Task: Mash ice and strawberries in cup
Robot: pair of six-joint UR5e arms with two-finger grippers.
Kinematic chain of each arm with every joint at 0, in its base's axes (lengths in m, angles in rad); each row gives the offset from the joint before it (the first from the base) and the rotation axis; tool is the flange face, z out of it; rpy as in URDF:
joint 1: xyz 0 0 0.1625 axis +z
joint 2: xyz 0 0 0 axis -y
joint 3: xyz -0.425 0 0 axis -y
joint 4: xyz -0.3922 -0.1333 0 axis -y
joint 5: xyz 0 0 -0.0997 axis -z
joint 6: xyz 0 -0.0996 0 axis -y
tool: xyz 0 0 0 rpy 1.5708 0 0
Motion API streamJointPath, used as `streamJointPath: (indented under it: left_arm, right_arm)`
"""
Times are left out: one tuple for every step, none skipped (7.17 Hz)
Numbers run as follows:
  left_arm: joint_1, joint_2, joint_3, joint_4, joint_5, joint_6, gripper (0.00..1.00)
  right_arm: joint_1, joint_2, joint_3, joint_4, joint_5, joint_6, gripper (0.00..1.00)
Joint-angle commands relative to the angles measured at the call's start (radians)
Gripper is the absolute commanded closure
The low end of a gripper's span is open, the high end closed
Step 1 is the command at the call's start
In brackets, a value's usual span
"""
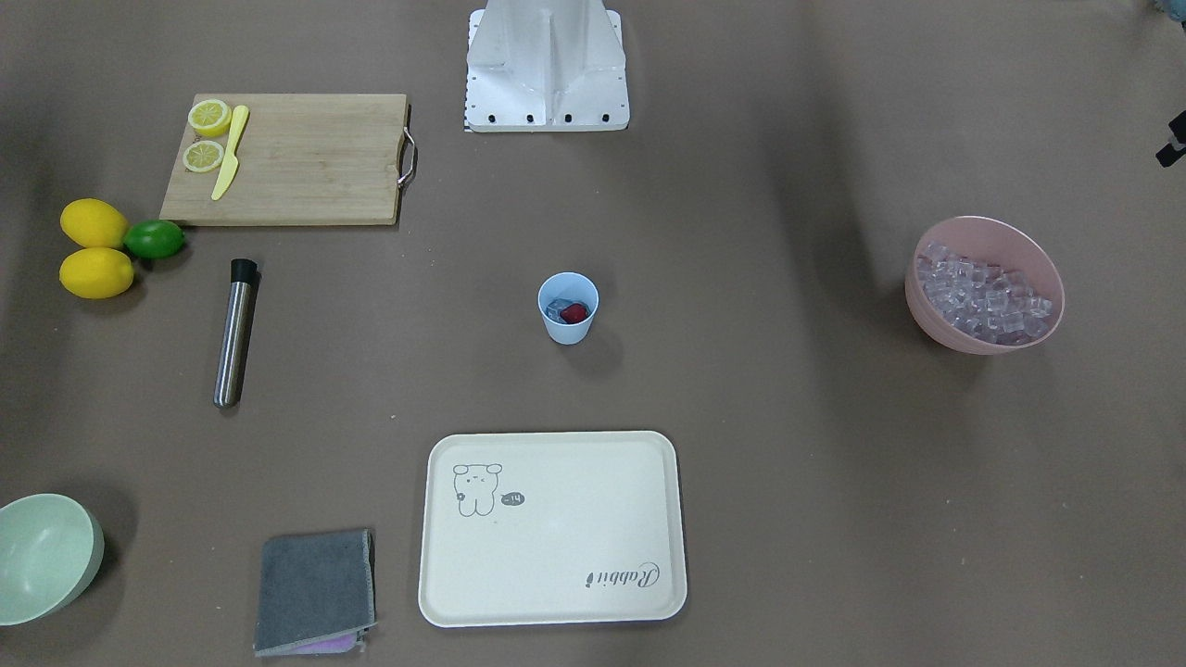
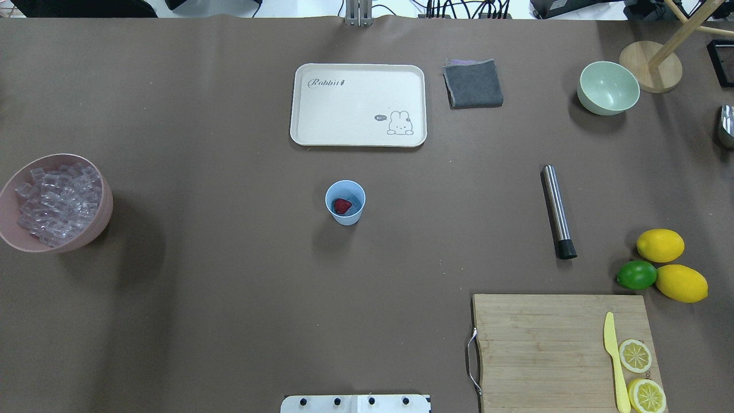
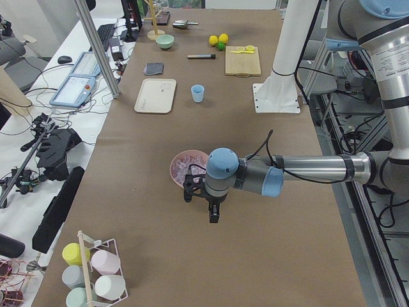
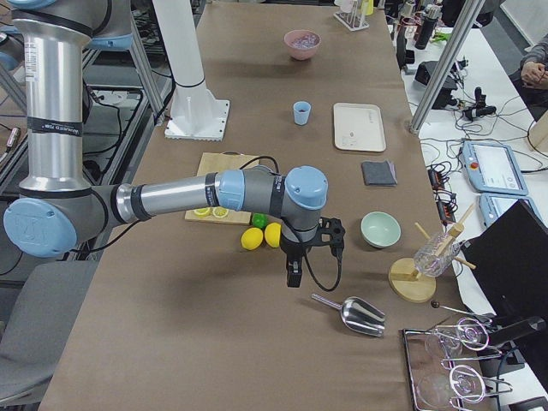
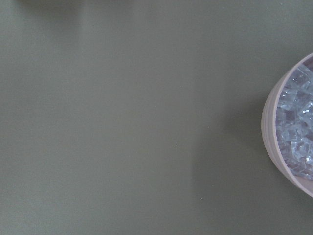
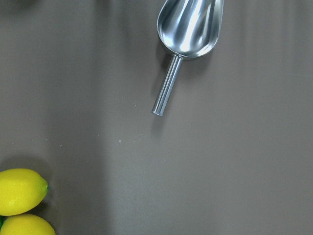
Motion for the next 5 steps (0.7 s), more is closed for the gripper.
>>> streamJointPath:
  left_arm:
    - [0.0,0.002,-0.001,-0.001,0.0,0.004,0.01]
    - [0.0,0.002,-0.001,-0.001,0.0,0.004,0.01]
    - [0.0,0.004,-0.002,-0.001,0.0,0.004,0.01]
    - [0.0,0.004,-0.002,-0.001,0.0,0.004,0.01]
    - [0.0,0.004,-0.002,-0.001,0.0,0.004,0.01]
  right_arm:
    - [-0.001,-0.001,-0.008,0.016,0.002,-0.007,0.0]
    - [-0.001,0.005,-0.006,0.016,0.0,-0.009,0.0]
    - [0.001,0.01,0.003,0.018,0.005,-0.01,0.0]
    - [0.001,0.012,0.029,0.022,0.005,-0.012,0.0]
    - [0.001,0.012,0.032,0.022,0.005,-0.01,0.0]
